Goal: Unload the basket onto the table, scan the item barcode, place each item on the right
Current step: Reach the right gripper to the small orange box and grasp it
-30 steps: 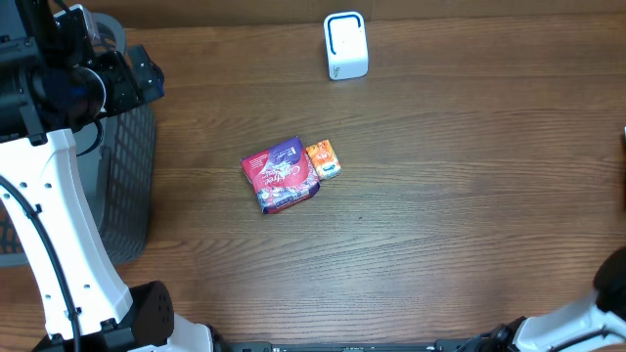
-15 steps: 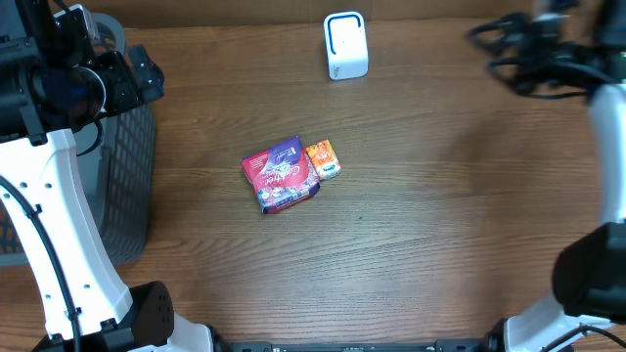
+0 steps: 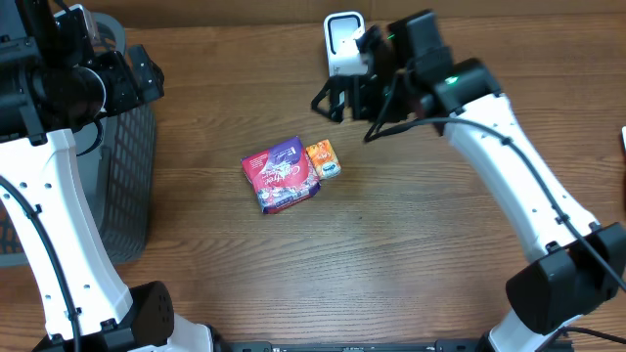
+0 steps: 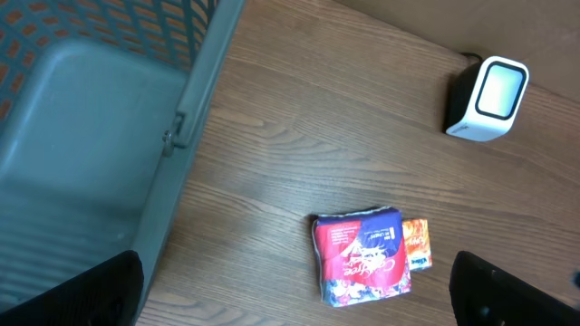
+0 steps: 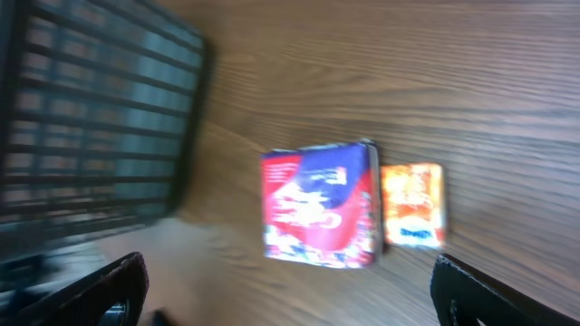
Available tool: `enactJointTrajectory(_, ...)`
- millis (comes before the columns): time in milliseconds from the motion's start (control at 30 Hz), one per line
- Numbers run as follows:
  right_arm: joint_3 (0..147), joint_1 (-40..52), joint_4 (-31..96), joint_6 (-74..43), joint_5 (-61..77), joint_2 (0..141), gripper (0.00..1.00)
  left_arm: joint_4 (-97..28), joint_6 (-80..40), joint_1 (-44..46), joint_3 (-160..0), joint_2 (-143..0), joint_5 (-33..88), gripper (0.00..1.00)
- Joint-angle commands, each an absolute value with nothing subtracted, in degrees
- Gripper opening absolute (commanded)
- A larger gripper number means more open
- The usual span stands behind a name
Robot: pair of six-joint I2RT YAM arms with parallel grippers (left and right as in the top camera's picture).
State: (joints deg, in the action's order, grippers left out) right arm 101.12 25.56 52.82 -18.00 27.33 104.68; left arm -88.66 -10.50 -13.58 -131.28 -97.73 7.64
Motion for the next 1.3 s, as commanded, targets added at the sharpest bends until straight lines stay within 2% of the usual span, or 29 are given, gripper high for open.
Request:
enactJointTrajectory(0, 101.2, 29.3, 54.7, -19.1, 10.5, 105.6, 1.00, -88.4, -10.3, -13.5, -132.0, -97.5, 7.2, 1.00)
enactJointTrajectory(100, 101.2, 30.8, 57.2, -22.4, 4.1, 106.9, 1.00, -88.5, -10.3, -13.5, -132.0, -97.5, 7.2, 1.00)
enactJointTrajectory(200, 99.7, 30.8, 56.9, -22.5, 3.9, 108.2, 1.00, -88.4, -10.3, -13.5, -132.0, -97.5, 7.2, 1.00)
enactJointTrajectory(367, 96.2, 30.8, 54.5, -22.5, 5.4, 111.0, 0.91, -88.4, -10.3, -13.5, -132.0, -97.5, 7.2, 1.00)
enactJointTrajectory(400, 94.6, 30.8, 52.6, -22.5, 7.2, 112.3, 0.75, -88.4, -10.3, -13.5, -132.0, -97.5, 7.2, 1.00)
enactJointTrajectory(467, 93.1, 30.8, 50.5, -22.5, 8.4, 113.6, 0.62, -88.5, -10.3, -13.5, -132.0, -97.5, 7.2, 1.00)
enactJointTrajectory(600, 91.5, 30.8, 46.4, -23.7, 9.3, 116.7, 0.45, -88.5, -10.3, -13.5, -132.0, -97.5, 7.2, 1.00)
enactJointTrajectory(967, 89.9, 31.1, 40.2, -25.8, 9.2, 121.9, 0.44, -88.5, -10.3, -13.5, -132.0, -97.5, 7.2, 1.00)
enactJointTrajectory(1133, 89.5, 31.2, 40.4, -25.8, 9.1, 123.3, 0.30, -88.5, -10.3, -13.5, -132.0, -97.5, 7.2, 1.00)
enactJointTrajectory(1267, 89.5, 31.1, 41.1, -25.8, 7.5, 123.4, 0.27, -88.4, -10.3, -13.5, -132.0, -97.5, 7.2, 1.00)
